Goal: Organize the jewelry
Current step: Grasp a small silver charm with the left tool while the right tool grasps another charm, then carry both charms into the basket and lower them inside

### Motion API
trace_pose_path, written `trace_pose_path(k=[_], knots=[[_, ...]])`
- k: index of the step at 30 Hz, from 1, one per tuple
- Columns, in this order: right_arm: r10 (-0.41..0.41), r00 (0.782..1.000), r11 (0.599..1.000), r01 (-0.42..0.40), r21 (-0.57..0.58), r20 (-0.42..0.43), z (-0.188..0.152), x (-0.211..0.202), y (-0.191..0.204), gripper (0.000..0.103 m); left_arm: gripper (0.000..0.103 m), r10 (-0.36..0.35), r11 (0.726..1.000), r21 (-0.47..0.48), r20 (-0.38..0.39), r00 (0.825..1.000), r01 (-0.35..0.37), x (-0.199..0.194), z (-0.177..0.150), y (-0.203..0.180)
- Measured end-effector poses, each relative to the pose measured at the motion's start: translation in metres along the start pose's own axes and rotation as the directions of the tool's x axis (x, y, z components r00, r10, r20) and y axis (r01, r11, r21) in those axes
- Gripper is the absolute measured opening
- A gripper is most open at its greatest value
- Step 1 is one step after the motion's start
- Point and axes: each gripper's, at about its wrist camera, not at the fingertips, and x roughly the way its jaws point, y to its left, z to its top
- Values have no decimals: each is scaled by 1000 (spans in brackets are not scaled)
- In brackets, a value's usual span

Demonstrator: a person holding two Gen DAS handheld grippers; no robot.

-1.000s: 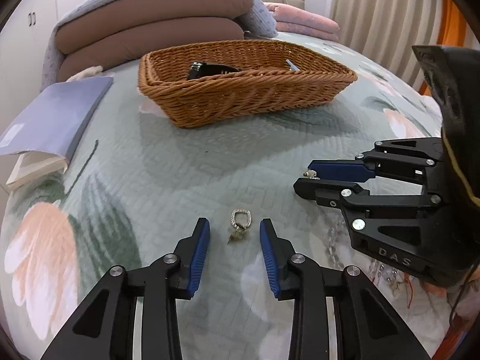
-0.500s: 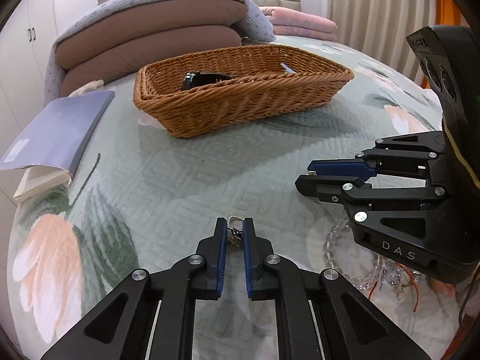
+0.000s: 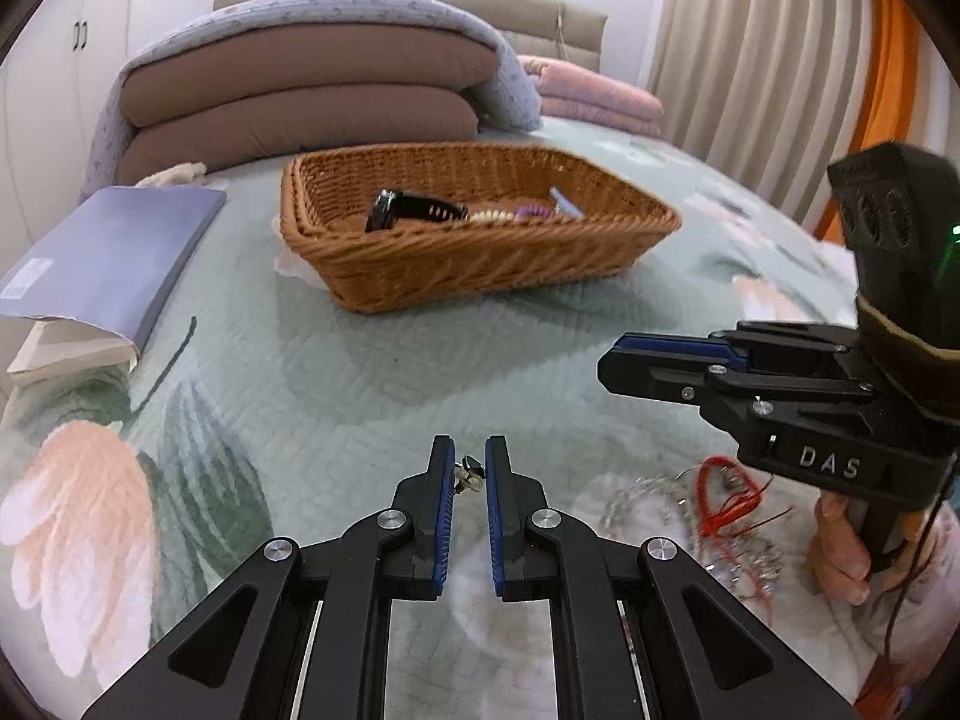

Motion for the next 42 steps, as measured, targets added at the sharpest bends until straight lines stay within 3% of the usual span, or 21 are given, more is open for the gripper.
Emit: trace_pose_path(k=[15, 24, 30, 34, 37, 42], knots=[[0, 996, 1000, -2, 23, 92, 22, -40, -10, 17, 10, -69, 997, -29, 86, 994, 72, -25, 13, -4], [-86, 984, 996, 83, 24, 155, 84, -55, -32, 17, 10, -96, 995, 19, 146, 985, 94, -34, 69, -17], [-168, 982, 984, 161, 80, 88, 115, -24, -65, 17, 10, -94, 996, 18, 152, 984, 92, -9, 117, -25], [-146, 989, 974, 147, 174, -14, 121, 10, -100, 17, 10, -119, 991, -49, 112, 987, 125, 25, 140, -16], [-138, 989, 964, 148, 222, -60, 120, 29, -118, 17, 10, -151, 984, -85, 69, 986, 157, 51, 147, -9], [-169, 980, 950, 190, 248, -106, 117, 46, -136, 18, 10, -130, 988, -84, 19, 991, 131, 87, 151, -13]])
